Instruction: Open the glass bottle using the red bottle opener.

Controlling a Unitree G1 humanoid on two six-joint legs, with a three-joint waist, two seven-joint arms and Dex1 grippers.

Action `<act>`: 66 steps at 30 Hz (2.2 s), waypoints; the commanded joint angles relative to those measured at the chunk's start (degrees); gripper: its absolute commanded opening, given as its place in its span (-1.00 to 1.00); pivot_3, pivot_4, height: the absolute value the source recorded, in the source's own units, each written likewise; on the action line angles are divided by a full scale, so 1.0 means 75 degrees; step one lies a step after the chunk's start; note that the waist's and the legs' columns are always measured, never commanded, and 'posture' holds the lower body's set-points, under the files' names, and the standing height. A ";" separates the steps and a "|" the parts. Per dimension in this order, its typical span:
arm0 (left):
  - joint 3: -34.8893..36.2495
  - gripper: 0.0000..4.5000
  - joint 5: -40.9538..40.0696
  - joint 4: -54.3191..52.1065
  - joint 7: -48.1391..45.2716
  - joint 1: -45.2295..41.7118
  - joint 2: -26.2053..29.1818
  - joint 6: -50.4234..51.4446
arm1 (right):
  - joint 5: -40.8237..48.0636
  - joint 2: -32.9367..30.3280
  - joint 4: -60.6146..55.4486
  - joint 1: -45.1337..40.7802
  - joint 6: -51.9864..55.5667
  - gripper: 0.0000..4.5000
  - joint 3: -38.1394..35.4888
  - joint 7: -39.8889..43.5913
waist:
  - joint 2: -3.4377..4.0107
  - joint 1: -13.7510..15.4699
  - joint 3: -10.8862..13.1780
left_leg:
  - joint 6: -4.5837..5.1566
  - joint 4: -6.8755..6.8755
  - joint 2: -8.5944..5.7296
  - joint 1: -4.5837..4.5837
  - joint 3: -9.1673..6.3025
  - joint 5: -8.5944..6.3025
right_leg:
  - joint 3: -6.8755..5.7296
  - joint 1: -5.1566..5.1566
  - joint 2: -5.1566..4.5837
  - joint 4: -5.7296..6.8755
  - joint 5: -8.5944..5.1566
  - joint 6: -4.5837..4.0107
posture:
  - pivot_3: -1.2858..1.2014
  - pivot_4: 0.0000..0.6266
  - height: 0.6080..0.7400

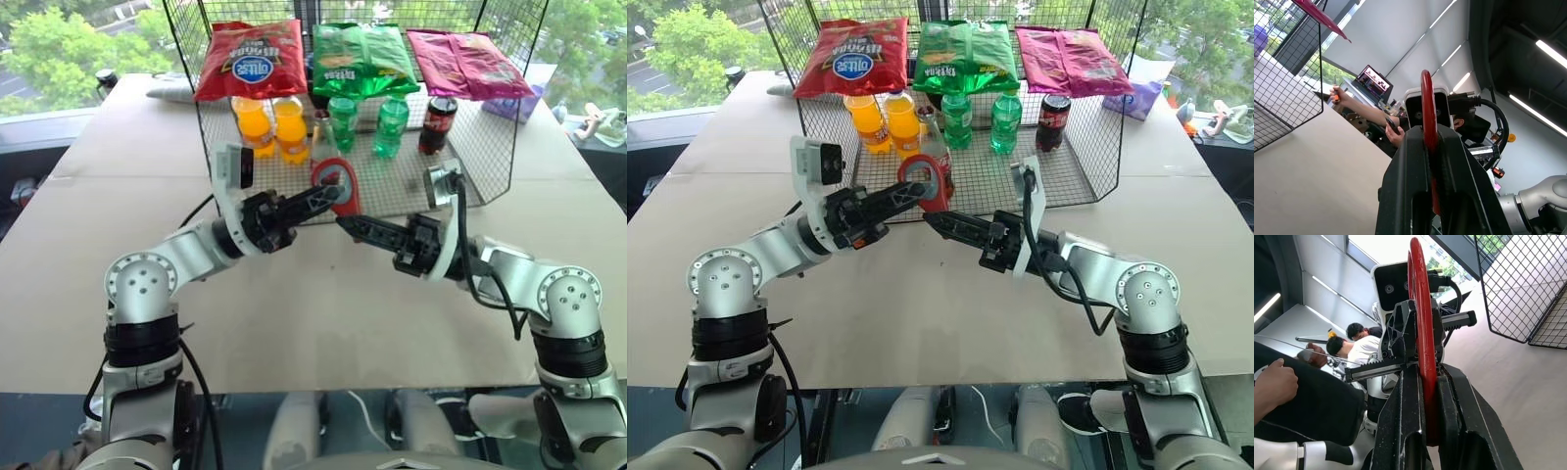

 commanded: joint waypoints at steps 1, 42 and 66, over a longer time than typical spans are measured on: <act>-0.0037 -0.55 -0.0439 -0.0220 -0.0085 -0.0050 0.0270 0.0396 | -0.0007 -0.0053 -0.0108 -0.0012 -0.0216 -1.00 -0.0226 -0.0054 | 0.0000 -0.0006 0.0000 | 0.0000 -0.0001 0.0001 0.0000 0.0000 0.0000 | 0.0000 0.0000 0.0000 0.0000 0.0000 0.0000 | 0.03 -0.52 1.00; -0.1995 0.97 0.8496 0.4409 0.1174 -0.2709 -0.1242 -0.5800 | -0.0544 -0.1178 -0.2074 0.1449 -0.1814 -1.00 -0.1497 -0.1399 | -0.0005 0.0051 0.0011 | 0.0006 0.0017 -0.0019 -0.0104 -0.0013 0.0000 | -0.0029 -0.0074 0.0004 -0.0011 0.0021 0.0037 | 0.03 -0.52 1.00; -0.1865 0.14 0.8140 0.4311 -0.0953 -0.2825 -0.1597 -0.6387 | -0.1989 -0.1684 -0.2485 0.1428 -0.1715 -1.00 -0.1176 -0.1281 | -0.0006 0.0036 0.0012 | 0.0006 0.0027 -0.0018 -0.0108 -0.0015 0.0000 | -0.0029 -0.0074 0.0006 -0.0006 0.0024 0.0041 | 0.03 -0.52 1.00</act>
